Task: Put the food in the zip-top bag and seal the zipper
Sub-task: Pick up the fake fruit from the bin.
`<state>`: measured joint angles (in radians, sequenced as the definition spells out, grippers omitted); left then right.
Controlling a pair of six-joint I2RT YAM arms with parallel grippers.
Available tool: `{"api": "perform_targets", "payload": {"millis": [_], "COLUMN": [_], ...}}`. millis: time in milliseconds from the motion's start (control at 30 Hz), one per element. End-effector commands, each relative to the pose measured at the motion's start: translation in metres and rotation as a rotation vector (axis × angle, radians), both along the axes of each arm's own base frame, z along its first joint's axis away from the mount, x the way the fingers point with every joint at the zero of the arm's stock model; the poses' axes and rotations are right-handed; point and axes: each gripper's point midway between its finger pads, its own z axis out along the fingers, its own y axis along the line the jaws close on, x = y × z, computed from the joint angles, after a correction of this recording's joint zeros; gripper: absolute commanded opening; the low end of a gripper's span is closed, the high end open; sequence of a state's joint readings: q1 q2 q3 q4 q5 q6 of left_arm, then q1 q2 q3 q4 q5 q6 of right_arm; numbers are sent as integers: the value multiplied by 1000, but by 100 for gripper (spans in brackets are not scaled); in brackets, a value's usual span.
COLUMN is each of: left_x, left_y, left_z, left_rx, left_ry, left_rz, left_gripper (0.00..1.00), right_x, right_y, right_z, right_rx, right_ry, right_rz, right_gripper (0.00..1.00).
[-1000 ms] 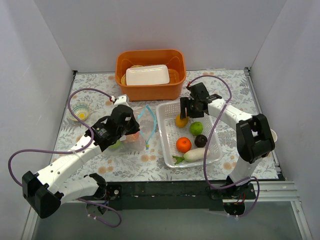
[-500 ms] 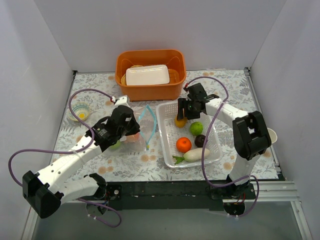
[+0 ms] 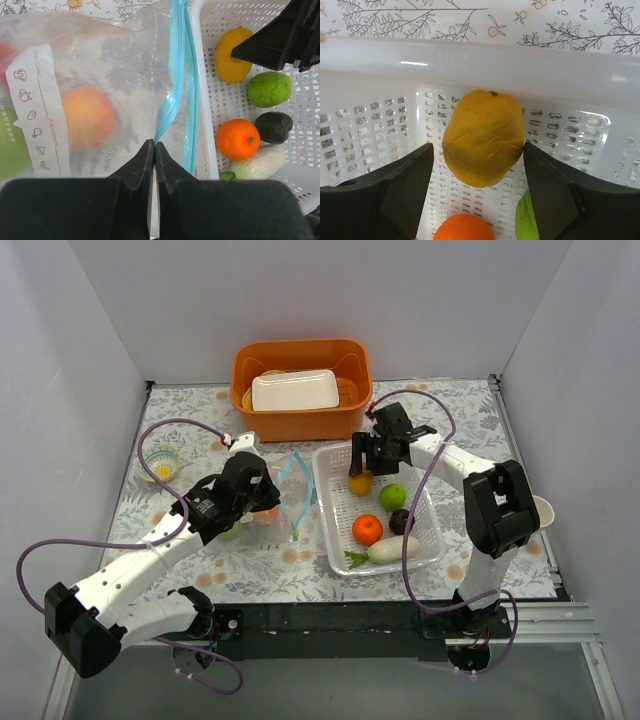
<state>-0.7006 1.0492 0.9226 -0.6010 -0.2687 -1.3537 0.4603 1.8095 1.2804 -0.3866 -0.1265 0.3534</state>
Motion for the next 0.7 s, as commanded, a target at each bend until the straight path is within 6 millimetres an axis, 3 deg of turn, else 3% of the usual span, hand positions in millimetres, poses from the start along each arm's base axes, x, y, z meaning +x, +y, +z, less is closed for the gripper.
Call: {"api": "perform_targets", "payload": {"millis": [0,367,600,667], "left_x": [-2,-2,2,2], "left_y": [2,2,1,1], "left_z": [6,10,12,11], "left_rx": [-2,-8,10,13], "left_ry": [-26,-34,-41,-42], "left_rz": [-13,-15,-23,-24], "left_gripper": [0,0,0,0], "right_x": [16,4,1,1], "right_y": [8,10,14,14], "right_z": [9,1,16,23], "right_rx": [10,-85,-63,-52], "right_ry": [-31,-17,-45,-57], "right_rz": [-29,-22,-9,-12], "right_gripper": [80,75,60,49]}}
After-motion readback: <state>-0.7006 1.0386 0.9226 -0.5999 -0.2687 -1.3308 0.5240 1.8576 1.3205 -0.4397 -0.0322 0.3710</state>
